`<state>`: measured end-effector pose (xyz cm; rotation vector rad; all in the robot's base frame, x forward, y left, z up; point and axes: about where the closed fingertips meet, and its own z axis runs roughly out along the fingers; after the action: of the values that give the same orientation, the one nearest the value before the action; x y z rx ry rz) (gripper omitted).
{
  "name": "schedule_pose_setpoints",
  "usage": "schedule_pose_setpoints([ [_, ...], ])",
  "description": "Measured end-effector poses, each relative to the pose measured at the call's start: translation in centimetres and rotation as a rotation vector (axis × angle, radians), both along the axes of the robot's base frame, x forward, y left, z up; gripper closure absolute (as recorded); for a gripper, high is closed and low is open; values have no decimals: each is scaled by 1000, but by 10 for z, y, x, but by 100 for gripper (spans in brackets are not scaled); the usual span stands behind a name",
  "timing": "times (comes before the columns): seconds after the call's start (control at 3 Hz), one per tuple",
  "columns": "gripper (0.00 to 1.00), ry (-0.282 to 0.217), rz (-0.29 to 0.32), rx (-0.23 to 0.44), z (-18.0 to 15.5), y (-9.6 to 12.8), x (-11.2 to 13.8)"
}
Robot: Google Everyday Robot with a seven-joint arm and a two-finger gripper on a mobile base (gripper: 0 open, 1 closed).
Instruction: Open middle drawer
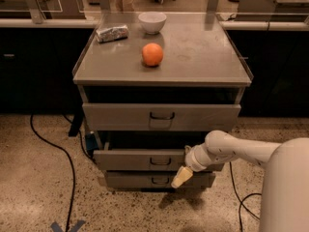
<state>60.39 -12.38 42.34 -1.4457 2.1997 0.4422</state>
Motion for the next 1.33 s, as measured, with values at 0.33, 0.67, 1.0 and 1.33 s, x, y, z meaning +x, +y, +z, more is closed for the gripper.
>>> schedule_pose_setpoints([
  [0.33, 0, 13, 31, -6, -6, 9, -5],
  [0.67, 0, 28, 56, -17, -6, 9, -18],
  [1.0, 0, 28, 56, -17, -5, 9, -18],
  [1.33, 0, 66, 57, 3, 5, -1, -67],
])
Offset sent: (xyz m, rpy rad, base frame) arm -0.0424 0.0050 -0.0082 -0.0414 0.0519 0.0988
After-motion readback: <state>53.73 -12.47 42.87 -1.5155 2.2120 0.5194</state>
